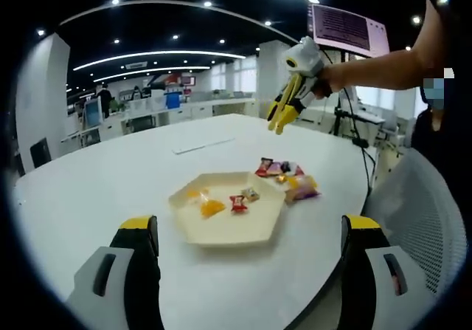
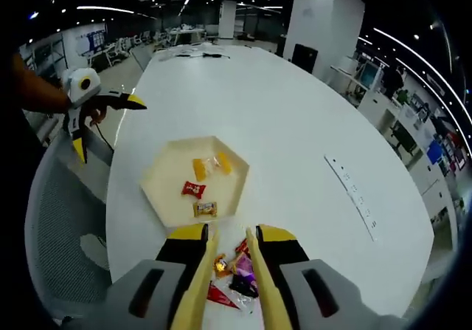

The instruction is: Place the target food into the container with the food tongs after gripping and lifting it, then release it inside without dropping or visibly crushing the food.

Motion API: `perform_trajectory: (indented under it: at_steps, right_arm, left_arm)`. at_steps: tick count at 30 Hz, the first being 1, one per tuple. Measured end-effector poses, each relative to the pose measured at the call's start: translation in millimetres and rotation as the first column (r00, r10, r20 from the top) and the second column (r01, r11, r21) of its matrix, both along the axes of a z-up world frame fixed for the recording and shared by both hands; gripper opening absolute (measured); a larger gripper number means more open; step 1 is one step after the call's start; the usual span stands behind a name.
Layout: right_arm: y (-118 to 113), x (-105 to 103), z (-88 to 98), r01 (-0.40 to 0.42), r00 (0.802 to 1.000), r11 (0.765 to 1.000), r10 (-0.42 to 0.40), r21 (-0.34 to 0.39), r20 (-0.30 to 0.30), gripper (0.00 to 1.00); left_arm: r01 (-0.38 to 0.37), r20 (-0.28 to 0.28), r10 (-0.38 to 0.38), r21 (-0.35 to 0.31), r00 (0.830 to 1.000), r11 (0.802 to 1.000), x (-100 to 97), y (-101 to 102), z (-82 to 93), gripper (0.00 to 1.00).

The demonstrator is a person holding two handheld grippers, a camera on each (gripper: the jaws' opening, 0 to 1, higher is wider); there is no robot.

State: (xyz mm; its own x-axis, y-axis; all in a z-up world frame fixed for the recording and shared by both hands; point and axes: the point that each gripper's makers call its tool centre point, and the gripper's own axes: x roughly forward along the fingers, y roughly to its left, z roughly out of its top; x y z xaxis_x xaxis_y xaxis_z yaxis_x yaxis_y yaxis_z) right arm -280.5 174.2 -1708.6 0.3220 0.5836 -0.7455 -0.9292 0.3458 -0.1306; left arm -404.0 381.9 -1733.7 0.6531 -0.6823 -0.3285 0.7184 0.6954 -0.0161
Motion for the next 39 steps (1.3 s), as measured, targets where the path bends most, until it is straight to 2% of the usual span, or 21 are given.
perform_trajectory:
  at_steps: [3, 7, 14, 20, 24, 29, 34, 36, 39]
  right_arm:
    - [-5, -2, -2.7, -0.003, 1.0, 1.0, 0.003, 0.002, -0.001, 0.25]
    - [-5, -5, -5.0, -0.024, 1.0, 1.0, 0.024, -0.002, 0.009, 0.25]
    - [-8, -9, -17.3, -0.049, 0.999, 0.999, 0.049, 0.007, 0.008, 0.25]
    - [-13, -9, -29.6, -0.041, 0.999, 0.999, 0.041, 0.017, 0.005, 0.25]
    - [-15, -9, -35.8, -0.039, 0.999, 0.999, 0.039, 0.013, 0.005, 0.25]
    - [-15, -11, -45.5, -0.052, 0.999, 0.999, 0.052, 0.003, -0.007, 0.25]
    - [-12, -11, -51.0, -0.057, 0.998, 0.998, 0.057, 0.001, -0.009, 0.26]
    - [-9, -12, -53.7, -0.068, 0.998, 0.998, 0.068, 0.009, -0.009, 0.26]
    - [-10, -12, -63.6, -0.073, 0.997, 0.997, 0.073, -0.007, -0.013, 0.26]
  left_arm:
    - [0.077, 0.012, -0.077, 0.032, 0.997, 0.997, -9.7, -13, -3.2, 1.0]
    - [0.113, 0.018, -0.115, 0.083, 0.993, 0.99, -14.7, -20, -10.0, 1.0]
    - [0.098, 0.0, -0.099, 0.054, 0.995, 0.994, -12.4, -18, -6.0, 1.0]
    - [0.05, 0.0, -0.05, -0.017, 0.999, 0.999, -2.4, -16, 10.0, 1.0]
    - [0.042, -0.012, -0.042, -0.002, 0.999, 0.999, -3.4, -14, 3.1, 1.0]
    - [0.036, -0.014, -0.037, -0.01, 0.999, 0.999, -4.4, -13, 3.0, 1.0]
    - [-0.004, -0.063, 0.005, 0.009, 0.998, 1.0, -3.6, -5, -10.4, 1.0]
    - [-0.012, -0.05, 0.013, 0.027, 0.999, 1.0, -2.5, -3, -10.1, 1.0]
    - [-0.006, -0.037, 0.006, 0.011, 0.999, 1.0, -3.9, -4, -7.1, 1.0]
